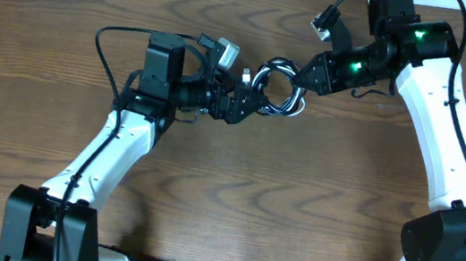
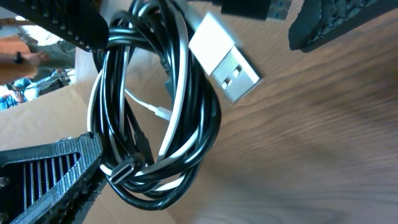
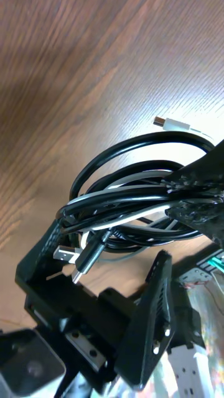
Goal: Untangle cables
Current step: 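Grasp a cable loop with the left gripper beside the right gripper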
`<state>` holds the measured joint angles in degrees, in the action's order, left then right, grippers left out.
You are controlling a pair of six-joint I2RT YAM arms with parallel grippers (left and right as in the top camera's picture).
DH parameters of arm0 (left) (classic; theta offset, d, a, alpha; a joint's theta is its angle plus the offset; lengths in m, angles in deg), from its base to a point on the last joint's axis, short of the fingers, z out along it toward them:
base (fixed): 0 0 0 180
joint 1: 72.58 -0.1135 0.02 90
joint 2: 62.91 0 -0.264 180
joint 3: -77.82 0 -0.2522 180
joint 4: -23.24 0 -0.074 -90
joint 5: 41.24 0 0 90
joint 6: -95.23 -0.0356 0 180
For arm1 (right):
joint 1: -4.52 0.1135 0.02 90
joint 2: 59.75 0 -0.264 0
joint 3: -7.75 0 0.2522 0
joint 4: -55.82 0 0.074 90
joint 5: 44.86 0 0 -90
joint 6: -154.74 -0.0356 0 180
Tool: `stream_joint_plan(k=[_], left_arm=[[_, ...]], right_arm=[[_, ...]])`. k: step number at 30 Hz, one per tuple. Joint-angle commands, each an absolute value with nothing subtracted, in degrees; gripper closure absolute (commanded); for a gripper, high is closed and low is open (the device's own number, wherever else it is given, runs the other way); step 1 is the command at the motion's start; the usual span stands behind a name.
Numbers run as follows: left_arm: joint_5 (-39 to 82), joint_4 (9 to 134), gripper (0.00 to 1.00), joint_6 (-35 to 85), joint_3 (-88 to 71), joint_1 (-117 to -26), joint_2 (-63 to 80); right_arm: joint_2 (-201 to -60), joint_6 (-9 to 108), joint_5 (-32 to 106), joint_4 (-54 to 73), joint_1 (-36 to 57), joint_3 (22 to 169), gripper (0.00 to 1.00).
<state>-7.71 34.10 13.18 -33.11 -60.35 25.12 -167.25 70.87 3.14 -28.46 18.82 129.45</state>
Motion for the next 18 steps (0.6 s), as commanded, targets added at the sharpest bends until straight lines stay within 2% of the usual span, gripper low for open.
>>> stream_joint_plan(k=[1,4,6,10,11,13,18], left_arm=[[-8.7,33.4,0.02,13.7,-33.5,-60.2,25.1],[-8.7,32.1,0.00,14.4,-33.5,-60.2,25.1],[-8.7,30.8,0.11,15.6,-33.5,-60.2,25.1],[-8.7,27.8,0.41,16.8,-33.5,-60.2,25.1],[-8.7,27.2,0.44,16.8,-33.5,-60.2,25.1],[-8.7,26.2,0.48,17.3,-33.5,-60.2,25.1],[-8.7,25.5,0.48,18.7,-33.5,-60.2,25.1]], right_arm=[[-165.5,72.6,-1.8,-28.5,18.8,130.4,0.99],[-165.5,72.6,-1.8,-28.5,18.8,130.4,0.99],[-165.5,72.6,-1.8,-28.5,18.8,130.4,0.99],[-165.5,72.6,-1.8,-28.5,18.8,130.4,0.99],[-165.5,72.6,-1.8,-28.5,18.7,130.4,0.99],[-165.5,72.6,-1.8,-28.5,18.8,130.4,0.99],[-165.5,72.8,-1.8,-28.5,18.8,130.4,0.99]])
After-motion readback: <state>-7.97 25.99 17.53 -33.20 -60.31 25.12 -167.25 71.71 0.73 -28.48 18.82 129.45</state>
